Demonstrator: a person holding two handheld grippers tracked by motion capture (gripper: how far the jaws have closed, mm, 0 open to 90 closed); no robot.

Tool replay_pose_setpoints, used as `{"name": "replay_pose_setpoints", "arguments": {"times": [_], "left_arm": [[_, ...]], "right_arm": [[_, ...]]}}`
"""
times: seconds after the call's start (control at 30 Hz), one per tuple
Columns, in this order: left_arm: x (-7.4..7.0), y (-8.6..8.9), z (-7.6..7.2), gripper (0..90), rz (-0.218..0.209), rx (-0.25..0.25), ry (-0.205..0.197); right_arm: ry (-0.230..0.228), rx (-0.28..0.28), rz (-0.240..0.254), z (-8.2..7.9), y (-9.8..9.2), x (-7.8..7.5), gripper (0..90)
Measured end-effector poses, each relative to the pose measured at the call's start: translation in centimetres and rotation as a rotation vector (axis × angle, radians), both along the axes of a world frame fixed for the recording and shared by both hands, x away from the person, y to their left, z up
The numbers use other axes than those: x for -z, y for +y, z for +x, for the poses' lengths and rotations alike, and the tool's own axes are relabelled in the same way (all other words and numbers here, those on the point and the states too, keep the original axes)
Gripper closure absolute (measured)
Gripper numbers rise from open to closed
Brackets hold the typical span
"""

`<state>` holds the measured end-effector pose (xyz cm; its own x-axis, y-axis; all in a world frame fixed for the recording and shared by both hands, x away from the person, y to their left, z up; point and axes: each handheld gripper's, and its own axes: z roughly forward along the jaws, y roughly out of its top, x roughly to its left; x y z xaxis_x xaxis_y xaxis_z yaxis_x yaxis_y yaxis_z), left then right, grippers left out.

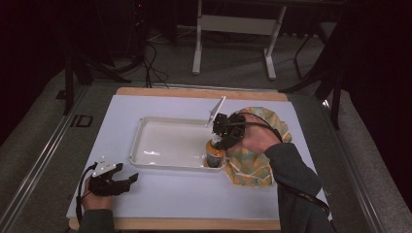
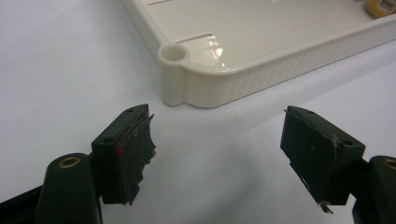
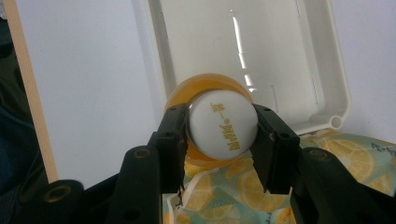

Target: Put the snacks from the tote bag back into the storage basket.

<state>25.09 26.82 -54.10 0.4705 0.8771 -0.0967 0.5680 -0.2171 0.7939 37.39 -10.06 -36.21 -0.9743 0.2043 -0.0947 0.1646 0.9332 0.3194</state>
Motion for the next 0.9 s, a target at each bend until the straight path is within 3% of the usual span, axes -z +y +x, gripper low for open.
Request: {"name": "replay_pose_setpoints", "arguments": {"times": [0.23,0.77,0.9], "left_arm": [[0.00,0.00,0.00,25.2,0.000,0.000,0.000],[0.00,-0.01,0.01,25.2,0.000,0.000,0.000],[0.00,0.00,0.00,25.2,0.000,0.000,0.000]], "right_arm": [[0.003,0.009,-0.006,0.05,0.11,0.03,57.3],[-0.004,0.029,0.029,0.34,0.11,0.61,42.7],[-0.004,0.038,0.036,0.30,0.22,0.61,42.6]]}}
